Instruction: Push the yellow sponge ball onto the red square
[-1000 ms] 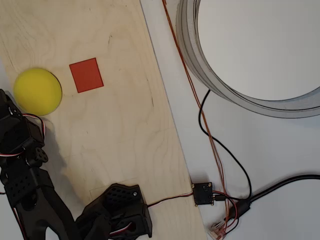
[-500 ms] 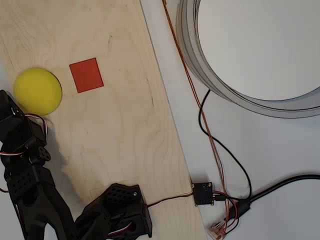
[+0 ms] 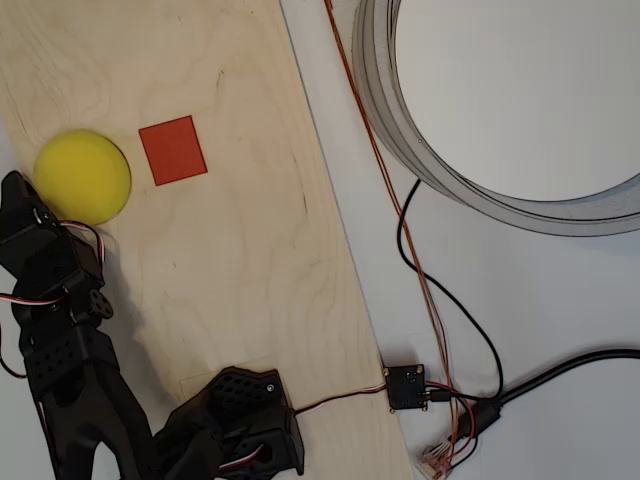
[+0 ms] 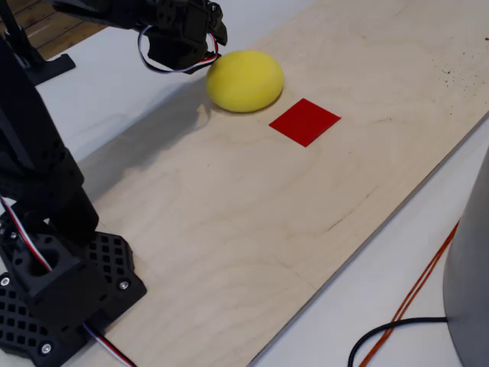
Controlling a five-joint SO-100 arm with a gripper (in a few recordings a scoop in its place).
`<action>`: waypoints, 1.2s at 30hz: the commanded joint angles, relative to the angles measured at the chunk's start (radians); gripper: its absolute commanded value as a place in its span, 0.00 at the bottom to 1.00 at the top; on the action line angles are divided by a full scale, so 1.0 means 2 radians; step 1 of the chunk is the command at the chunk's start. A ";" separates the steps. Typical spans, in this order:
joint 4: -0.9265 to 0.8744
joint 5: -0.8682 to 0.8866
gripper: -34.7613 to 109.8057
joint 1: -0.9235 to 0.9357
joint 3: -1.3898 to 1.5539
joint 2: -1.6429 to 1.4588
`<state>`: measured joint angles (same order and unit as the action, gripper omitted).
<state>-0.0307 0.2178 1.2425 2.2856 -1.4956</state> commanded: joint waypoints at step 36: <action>-0.002 -0.044 0.27 0.124 0.016 -0.047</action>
<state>-0.0245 0.1273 1.4588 2.3056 -1.5263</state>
